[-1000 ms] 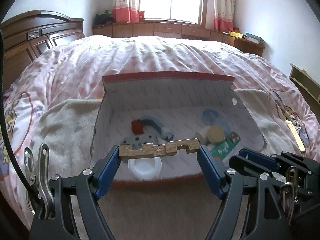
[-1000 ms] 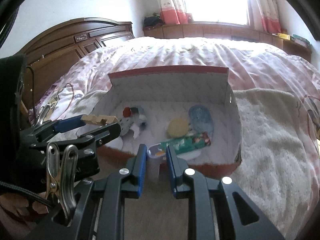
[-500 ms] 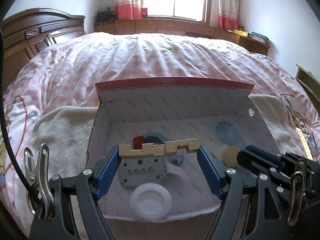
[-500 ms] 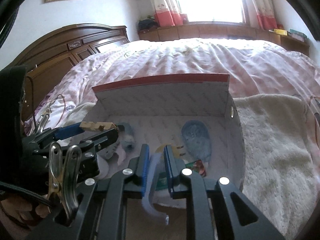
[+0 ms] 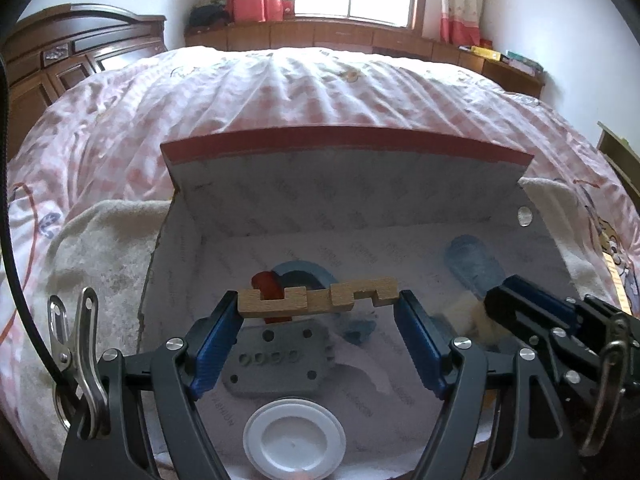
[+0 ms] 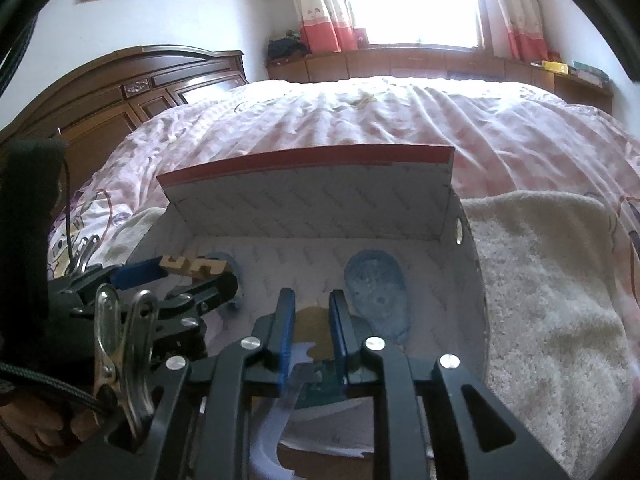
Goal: Organize rigid objects
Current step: 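Carry the lavender handle and wooden puzzle piece over the box with both grippers, then open the right gripper to drop the lavender handle into the box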
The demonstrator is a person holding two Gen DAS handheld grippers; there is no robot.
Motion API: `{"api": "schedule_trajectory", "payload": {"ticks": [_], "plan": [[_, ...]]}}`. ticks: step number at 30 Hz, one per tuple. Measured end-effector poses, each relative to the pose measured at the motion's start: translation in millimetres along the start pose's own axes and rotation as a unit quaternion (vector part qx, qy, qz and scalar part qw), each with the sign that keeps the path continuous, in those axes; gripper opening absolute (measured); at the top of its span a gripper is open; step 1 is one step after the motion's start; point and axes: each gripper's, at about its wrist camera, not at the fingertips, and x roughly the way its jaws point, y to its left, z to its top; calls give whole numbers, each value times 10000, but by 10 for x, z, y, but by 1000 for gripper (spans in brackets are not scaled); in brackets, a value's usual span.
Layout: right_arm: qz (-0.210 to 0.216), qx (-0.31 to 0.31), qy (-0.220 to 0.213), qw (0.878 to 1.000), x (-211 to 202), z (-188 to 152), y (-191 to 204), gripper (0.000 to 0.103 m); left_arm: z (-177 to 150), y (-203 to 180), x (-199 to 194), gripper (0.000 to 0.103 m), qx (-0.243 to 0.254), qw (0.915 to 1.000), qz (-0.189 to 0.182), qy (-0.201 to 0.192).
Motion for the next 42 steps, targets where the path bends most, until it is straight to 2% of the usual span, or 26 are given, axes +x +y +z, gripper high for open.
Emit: {"api": "schedule_trajectory", "payload": {"ticks": [3, 11, 42], "plan": [[-18, 82, 39, 10000, 27, -5, -14, 38, -17, 12, 10, 79, -4, 10000, 76, -25], [-74, 123, 56, 9999, 14, -22, -8, 48, -39, 27, -18, 79, 6, 10000, 66, -26], [-37, 287, -100, 9995, -471, -211, 100, 50, -282, 9, -553, 79, -56, 9999, -66, -133]]}}
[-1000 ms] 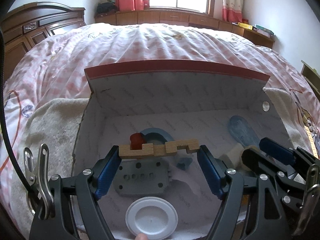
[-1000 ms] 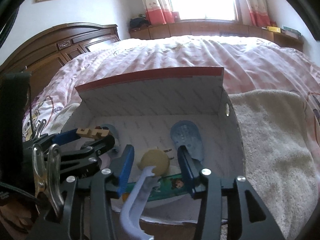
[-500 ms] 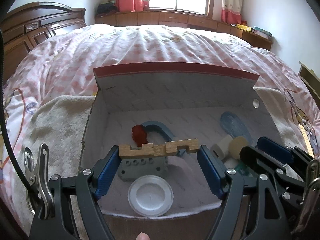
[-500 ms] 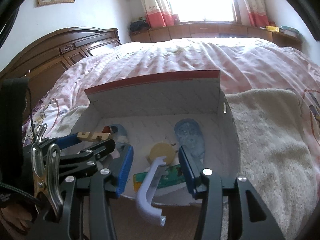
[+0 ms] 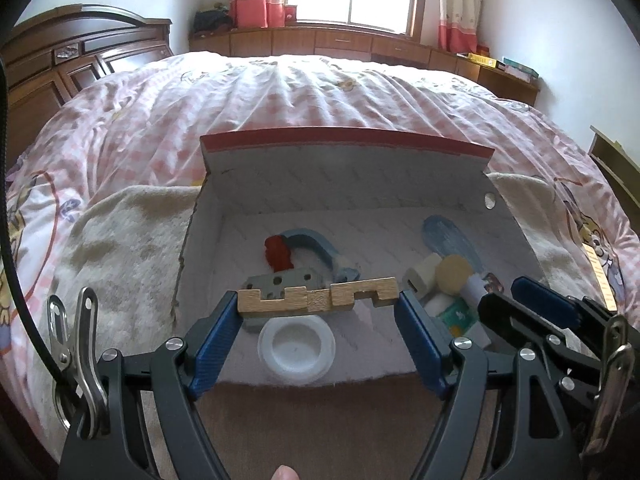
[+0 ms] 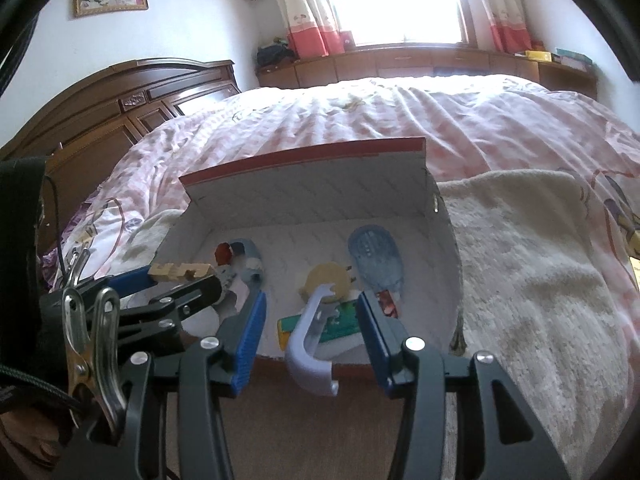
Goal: Organize rigid objects
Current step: 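Open the right gripper to drop the lavender handle into the box, then pull the left gripper back from the box still holding the wooden puzzle piece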
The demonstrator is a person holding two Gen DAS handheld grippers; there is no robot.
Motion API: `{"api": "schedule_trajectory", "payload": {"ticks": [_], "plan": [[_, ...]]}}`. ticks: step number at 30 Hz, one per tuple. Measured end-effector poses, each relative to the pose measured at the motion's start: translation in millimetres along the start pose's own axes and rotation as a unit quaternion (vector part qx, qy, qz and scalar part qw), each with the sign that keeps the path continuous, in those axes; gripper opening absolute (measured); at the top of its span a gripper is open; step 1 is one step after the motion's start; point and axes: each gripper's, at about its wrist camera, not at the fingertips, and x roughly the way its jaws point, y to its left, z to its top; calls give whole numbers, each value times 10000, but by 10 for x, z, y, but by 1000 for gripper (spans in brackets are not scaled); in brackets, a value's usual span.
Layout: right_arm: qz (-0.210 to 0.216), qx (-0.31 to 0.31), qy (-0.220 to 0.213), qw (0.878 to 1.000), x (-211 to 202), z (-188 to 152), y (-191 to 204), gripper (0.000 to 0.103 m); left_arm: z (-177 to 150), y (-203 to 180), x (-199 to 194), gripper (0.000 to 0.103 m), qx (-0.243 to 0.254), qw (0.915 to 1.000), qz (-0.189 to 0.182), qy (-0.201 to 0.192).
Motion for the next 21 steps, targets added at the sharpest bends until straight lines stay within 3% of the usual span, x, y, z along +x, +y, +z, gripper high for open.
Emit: {"api": "schedule_trajectory", "payload": {"ticks": [21], "plan": [[-112, 58, 456, 9989, -124, -467, 46, 50, -491, -1, -157, 79, -57, 9992, 86, 376]]}}
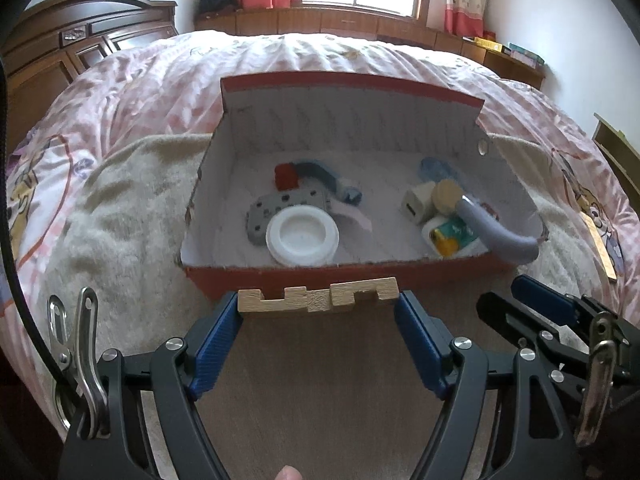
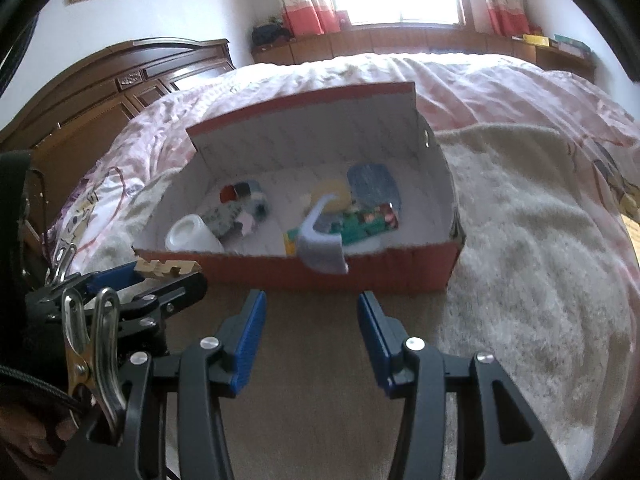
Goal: Organize rigid objects
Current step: 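Pull the left gripper back from the box still holding the wooden puzzle piece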
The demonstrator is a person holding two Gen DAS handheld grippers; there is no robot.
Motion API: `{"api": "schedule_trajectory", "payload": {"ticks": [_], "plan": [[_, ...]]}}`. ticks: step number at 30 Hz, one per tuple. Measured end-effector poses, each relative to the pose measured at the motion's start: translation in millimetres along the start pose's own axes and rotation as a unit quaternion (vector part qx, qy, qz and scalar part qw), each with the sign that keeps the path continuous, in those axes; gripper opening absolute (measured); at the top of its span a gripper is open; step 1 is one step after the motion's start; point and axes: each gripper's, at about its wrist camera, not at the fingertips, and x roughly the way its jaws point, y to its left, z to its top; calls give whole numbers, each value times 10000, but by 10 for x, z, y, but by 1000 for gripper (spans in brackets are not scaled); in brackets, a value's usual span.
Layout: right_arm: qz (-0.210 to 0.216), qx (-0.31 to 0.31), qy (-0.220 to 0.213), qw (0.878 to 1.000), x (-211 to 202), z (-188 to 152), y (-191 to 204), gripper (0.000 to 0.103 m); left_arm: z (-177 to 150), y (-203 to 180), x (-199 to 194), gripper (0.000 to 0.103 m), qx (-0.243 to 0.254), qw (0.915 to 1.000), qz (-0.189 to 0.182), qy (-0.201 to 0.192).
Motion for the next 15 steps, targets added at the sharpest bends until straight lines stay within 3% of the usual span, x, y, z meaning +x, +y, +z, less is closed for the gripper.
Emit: {"api": "schedule_trajectory", "payload": {"ticks": [15], "plan": [[-121, 65, 187, 9997, 117, -114, -44, 50, -108, -42, 111, 79, 51, 9999, 89, 88]]}}
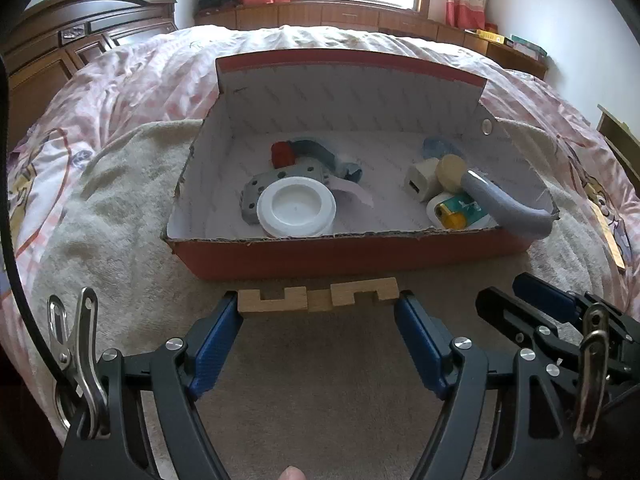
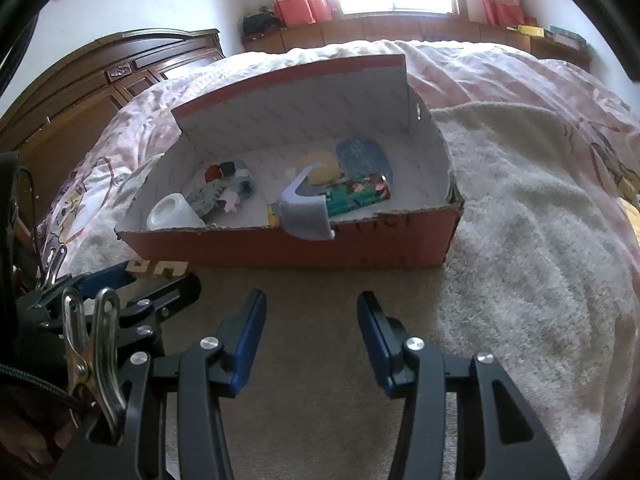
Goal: Organize rigid objects
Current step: 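Pull the left gripper back from the box still holding the wooden puzzle piece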
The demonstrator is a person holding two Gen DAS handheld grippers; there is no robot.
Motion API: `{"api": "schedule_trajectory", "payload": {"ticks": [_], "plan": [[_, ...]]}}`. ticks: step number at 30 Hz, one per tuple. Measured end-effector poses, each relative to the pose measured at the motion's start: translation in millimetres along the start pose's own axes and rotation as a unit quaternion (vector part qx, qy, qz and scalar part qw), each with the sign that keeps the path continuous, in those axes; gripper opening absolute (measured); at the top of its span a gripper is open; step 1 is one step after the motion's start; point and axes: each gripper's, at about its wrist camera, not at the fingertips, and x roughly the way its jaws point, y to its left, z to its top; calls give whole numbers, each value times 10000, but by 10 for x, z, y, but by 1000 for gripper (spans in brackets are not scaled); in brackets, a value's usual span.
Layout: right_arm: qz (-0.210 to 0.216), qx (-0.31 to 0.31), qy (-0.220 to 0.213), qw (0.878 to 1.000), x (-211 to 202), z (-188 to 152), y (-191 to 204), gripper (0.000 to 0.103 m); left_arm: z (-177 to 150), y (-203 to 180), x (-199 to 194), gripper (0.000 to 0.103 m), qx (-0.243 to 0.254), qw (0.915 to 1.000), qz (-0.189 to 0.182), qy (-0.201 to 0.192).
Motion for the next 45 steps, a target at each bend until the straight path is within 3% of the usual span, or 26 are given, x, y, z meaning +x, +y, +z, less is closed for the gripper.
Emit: {"api": "schedule_trajectory", "payload": {"ticks": [45], "plan": [[12, 39, 125, 9999, 94, -48, -18, 50, -81, 28, 122, 79, -182, 9997, -13, 162]]}}
